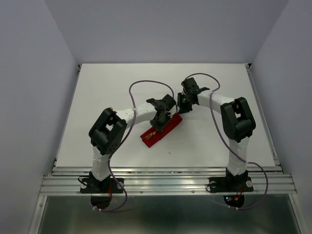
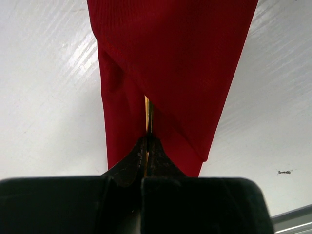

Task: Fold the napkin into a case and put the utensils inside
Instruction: Move the smaller rectangle folded napkin to the center of the board.

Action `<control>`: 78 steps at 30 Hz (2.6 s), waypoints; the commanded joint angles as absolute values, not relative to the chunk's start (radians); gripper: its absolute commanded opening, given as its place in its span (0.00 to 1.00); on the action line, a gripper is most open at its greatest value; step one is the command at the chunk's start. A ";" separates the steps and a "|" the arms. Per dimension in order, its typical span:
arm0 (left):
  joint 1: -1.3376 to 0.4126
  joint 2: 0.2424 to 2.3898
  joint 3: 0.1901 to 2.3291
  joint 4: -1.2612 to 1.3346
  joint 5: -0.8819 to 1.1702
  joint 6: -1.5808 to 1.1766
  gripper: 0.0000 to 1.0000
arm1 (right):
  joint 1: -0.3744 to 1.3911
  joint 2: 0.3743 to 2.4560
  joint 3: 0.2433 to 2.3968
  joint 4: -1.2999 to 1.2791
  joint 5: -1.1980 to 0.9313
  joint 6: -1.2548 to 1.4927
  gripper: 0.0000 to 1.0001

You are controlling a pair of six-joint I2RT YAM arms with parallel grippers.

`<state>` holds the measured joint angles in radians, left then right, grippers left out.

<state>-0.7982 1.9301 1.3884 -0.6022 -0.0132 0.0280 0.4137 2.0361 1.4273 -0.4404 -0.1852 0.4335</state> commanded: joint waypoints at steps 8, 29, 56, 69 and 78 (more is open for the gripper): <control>-0.790 1.939 1.445 -0.566 -0.067 0.113 0.00 | 0.426 2.062 1.427 -0.446 -0.224 0.380 0.28; -0.785 1.977 1.465 -0.549 -0.178 0.114 0.37 | 0.426 2.000 1.378 -0.459 -0.124 0.391 0.39; -0.513 1.589 1.217 -0.414 -0.092 -0.293 0.43 | 0.555 1.499 0.923 -0.416 -0.040 0.613 0.59; -0.344 1.687 1.082 -0.361 -0.019 -0.426 0.33 | 0.696 1.686 1.009 -0.385 0.089 0.683 0.38; -0.383 1.640 0.924 -0.302 0.084 -0.463 0.28 | 0.696 1.810 1.140 -0.405 0.182 0.649 0.33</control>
